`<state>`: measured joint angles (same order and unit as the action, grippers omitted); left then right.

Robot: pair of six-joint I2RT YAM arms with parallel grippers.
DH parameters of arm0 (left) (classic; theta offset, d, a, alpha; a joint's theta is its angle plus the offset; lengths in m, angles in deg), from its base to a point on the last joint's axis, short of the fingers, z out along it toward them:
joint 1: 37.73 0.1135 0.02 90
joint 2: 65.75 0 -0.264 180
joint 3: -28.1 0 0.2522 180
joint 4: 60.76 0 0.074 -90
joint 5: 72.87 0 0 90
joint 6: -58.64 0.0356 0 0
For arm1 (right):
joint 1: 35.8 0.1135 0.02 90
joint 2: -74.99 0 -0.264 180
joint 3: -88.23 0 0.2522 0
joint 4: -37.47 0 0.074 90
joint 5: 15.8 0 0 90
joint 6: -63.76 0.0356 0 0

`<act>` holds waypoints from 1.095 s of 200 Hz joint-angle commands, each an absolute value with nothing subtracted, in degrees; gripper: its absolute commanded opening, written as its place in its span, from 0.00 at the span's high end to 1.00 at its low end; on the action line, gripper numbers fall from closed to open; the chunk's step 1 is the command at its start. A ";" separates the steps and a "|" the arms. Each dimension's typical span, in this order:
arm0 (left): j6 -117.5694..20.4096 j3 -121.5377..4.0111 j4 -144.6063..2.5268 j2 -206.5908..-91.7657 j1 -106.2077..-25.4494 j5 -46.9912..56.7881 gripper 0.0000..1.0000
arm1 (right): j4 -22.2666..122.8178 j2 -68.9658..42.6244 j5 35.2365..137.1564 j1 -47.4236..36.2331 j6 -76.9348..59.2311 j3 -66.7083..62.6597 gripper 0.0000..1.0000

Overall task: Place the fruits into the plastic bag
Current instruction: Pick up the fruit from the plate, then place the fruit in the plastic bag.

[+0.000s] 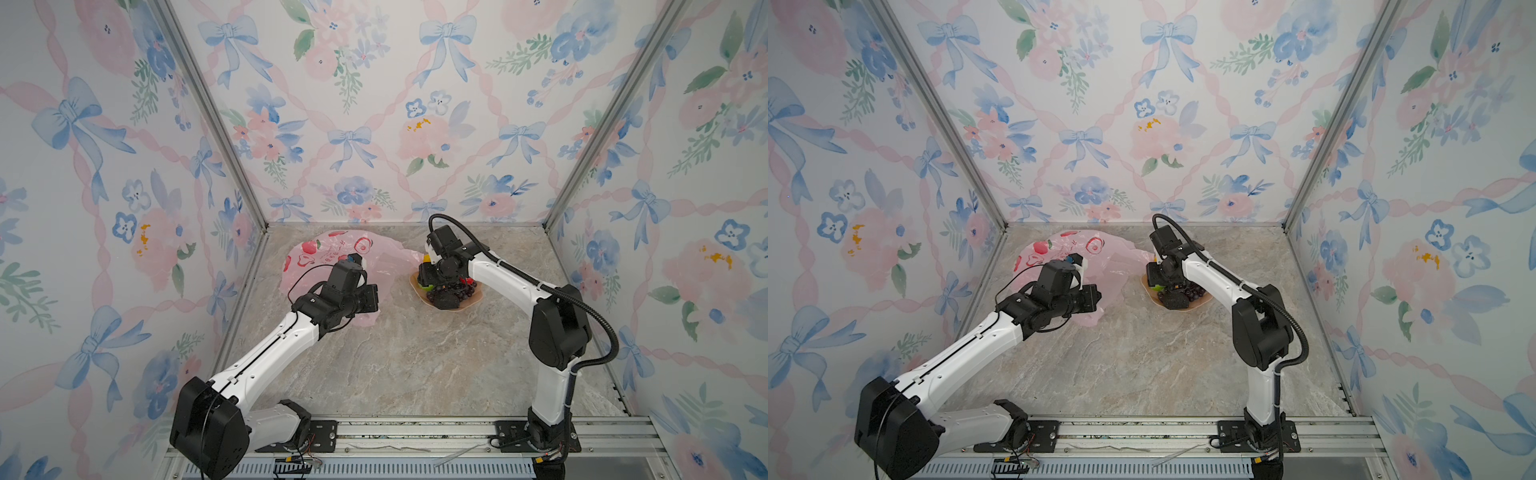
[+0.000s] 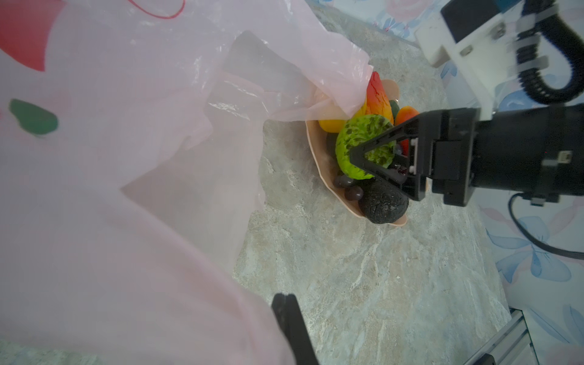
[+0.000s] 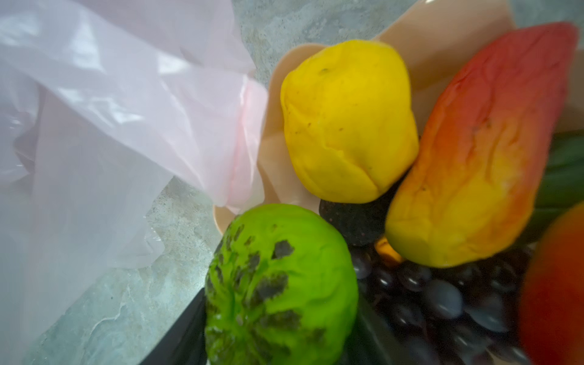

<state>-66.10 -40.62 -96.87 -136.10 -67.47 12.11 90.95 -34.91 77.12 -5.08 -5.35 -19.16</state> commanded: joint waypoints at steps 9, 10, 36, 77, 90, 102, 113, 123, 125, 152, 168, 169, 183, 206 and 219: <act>-65.77 -40.06 -96.47 -135.24 -67.88 11.40 1.00 | 88.33 -28.26 83.53 -8.28 -2.12 -15.64 0.43; -65.75 -40.06 -96.48 -135.21 -67.88 11.41 1.00 | 88.19 -28.05 83.74 -8.37 -2.01 -15.50 0.43; -65.86 -40.15 -96.49 -134.87 -67.89 11.15 1.00 | 84.95 -23.53 91.75 -11.10 1.27 -12.90 0.43; -65.50 -40.75 -96.49 -134.27 -67.90 10.93 1.00 | 77.14 -18.49 105.36 -12.68 10.09 -9.48 0.43; -65.44 -41.11 -96.46 -134.30 -67.88 10.72 1.00 | 73.06 -17.80 108.94 -12.41 14.82 -8.01 0.43; -65.48 -41.43 -96.48 -134.27 -67.88 10.37 1.00 | 69.67 -17.57 111.24 -11.86 18.24 -6.96 0.43; -65.54 -41.64 -96.49 -134.25 -67.88 10.18 1.00 | 67.81 -17.74 112.62 -11.01 20.36 -6.66 0.43; -65.68 -41.73 -96.48 -134.13 -67.88 10.03 1.00 | 66.94 -18.16 113.68 -9.99 21.31 -6.95 0.43; -65.71 -41.73 -96.49 -134.08 -67.88 10.01 1.00 | 66.89 -18.41 113.78 -9.72 21.38 -7.04 0.43; -65.98 -41.82 -96.41 -133.78 -67.89 9.58 1.00 | 66.00 -21.65 114.84 -6.50 22.46 -8.30 0.43; -66.38 -41.74 -96.01 -133.27 -67.96 9.56 1.00 | 64.67 -23.98 115.07 -4.61 22.97 -8.75 0.44; -66.41 -41.74 -96.03 -133.22 -68.01 9.52 1.00 | 64.63 -24.15 115.11 -4.47 22.98 -8.76 0.44; -67.00 -41.57 -95.59 -132.52 -67.96 9.65 1.00 | 63.79 -26.27 114.97 -3.04 22.94 -9.19 0.44; -68.19 -41.21 -94.61 -131.20 -67.96 9.61 1.00 | 61.95 -29.58 114.76 -1.61 23.41 -9.38 0.45; -68.63 -40.87 -93.92 -130.46 -68.00 9.51 1.00 | 61.45 -30.98 114.55 -1.21 23.34 -9.53 0.45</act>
<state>-67.11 -40.62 -96.19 -132.60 -67.73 10.19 64.26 -28.73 113.64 -2.08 22.34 -8.03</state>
